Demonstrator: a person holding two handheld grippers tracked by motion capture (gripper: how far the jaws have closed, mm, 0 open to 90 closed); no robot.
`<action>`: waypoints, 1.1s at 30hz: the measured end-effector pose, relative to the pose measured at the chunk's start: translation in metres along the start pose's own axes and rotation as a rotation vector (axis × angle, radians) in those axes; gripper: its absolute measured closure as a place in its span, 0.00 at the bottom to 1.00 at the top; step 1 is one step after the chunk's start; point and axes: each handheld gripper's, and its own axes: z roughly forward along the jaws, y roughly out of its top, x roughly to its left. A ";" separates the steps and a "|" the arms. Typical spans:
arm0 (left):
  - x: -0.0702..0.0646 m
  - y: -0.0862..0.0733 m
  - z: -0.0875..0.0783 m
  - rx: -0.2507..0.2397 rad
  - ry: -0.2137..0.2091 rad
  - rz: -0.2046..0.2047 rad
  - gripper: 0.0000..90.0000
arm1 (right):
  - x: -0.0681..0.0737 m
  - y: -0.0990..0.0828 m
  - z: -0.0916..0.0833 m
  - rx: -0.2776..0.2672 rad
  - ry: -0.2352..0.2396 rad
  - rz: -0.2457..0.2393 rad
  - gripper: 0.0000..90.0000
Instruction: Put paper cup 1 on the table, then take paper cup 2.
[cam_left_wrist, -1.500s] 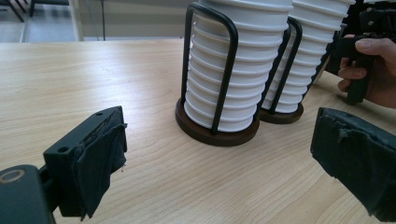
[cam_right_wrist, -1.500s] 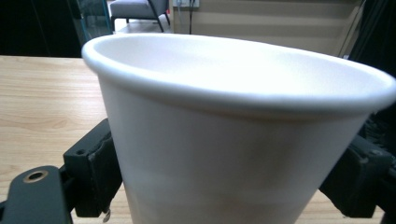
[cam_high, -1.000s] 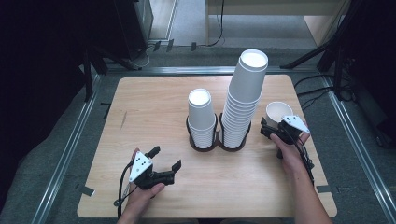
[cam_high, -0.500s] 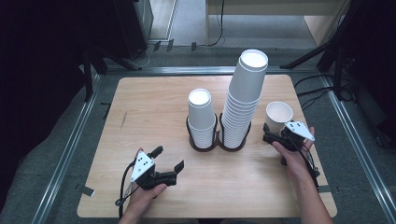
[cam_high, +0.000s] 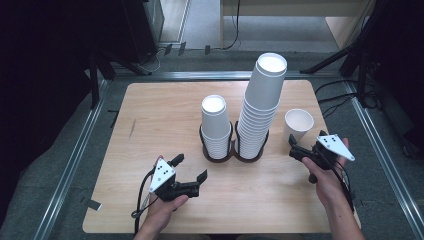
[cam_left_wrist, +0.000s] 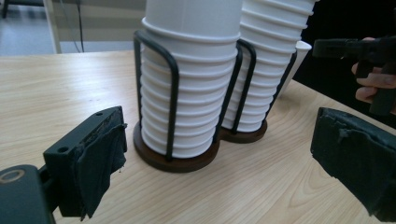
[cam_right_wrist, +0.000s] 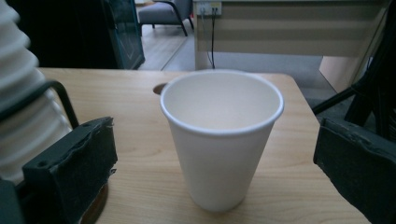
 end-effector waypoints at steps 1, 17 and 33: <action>-0.003 0.002 0.002 -0.001 -0.005 0.002 0.04 | 0.001 0.005 -0.003 -0.009 0.007 0.002 0.00; -0.039 0.043 0.042 -0.014 -0.034 0.053 0.04 | 0.035 0.090 -0.051 -0.101 0.147 0.010 0.00; -0.060 0.062 0.072 -0.018 -0.043 0.047 0.04 | 0.074 0.132 -0.060 -0.160 0.261 0.001 0.00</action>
